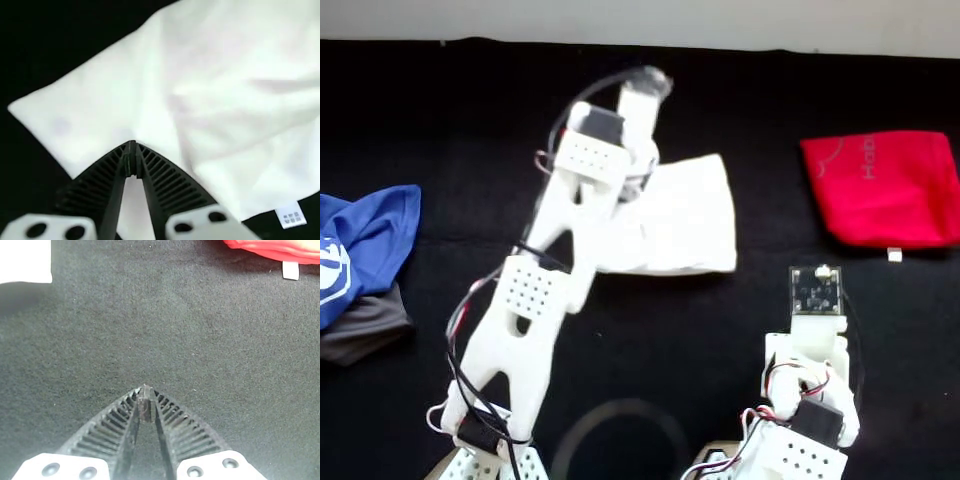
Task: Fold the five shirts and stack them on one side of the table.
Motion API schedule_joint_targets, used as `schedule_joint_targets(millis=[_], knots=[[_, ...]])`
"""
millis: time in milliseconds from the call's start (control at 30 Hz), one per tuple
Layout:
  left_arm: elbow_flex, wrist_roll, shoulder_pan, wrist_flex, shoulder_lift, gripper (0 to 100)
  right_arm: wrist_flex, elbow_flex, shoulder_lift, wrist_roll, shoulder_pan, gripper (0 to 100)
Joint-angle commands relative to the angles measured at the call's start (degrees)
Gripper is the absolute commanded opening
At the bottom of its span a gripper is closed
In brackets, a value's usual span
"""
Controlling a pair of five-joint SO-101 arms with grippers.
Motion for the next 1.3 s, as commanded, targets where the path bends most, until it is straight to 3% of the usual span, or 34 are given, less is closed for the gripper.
schedule_joint_targets(millis=[0,367,467,833,1267], knots=[[-4.88,0.62,4.09,0.53,0.48,1,-0.92,8.22,0.57,0.18,0.57,0.6],[-13.58,0.7,14.73,5.8,0.75,1,-0.92,8.22,0.57,0.18,0.66,0.6],[-14.73,0.44,14.46,5.8,0.04,1,-0.92,8.22,0.57,0.18,0.66,0.6],[-17.45,0.7,3.74,3.16,3.82,1,-1.01,8.22,0.57,0.18,0.66,0.6],[-17.54,0.7,12.53,2.9,7.69,1,-1.01,8.22,0.57,0.18,0.66,0.6]])
